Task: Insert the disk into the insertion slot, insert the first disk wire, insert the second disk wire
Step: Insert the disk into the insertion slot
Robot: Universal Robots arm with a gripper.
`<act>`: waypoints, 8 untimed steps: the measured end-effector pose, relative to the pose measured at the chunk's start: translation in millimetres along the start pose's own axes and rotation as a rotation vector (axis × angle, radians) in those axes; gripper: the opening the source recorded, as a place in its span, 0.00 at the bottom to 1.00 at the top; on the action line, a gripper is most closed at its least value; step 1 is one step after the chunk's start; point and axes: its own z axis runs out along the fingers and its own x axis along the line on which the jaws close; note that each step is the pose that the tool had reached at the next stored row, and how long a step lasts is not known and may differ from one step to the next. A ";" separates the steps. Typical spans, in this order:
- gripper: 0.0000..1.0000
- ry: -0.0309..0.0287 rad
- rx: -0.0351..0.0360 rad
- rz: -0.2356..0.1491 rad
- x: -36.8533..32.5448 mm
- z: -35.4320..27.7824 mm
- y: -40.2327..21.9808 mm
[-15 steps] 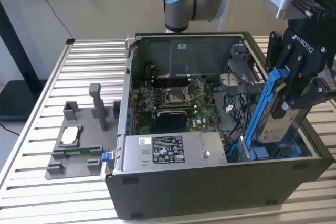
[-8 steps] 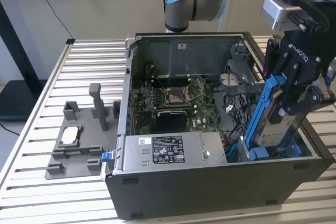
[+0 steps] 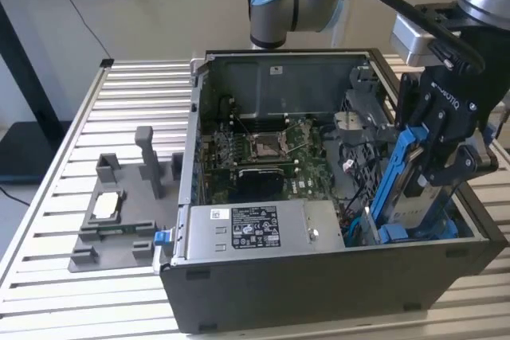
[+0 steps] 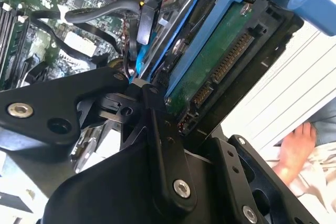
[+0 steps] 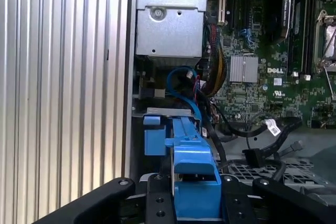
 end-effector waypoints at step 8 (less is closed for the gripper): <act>0.32 0.0110 -0.0003 0.001 -0.1 7.6 -0.4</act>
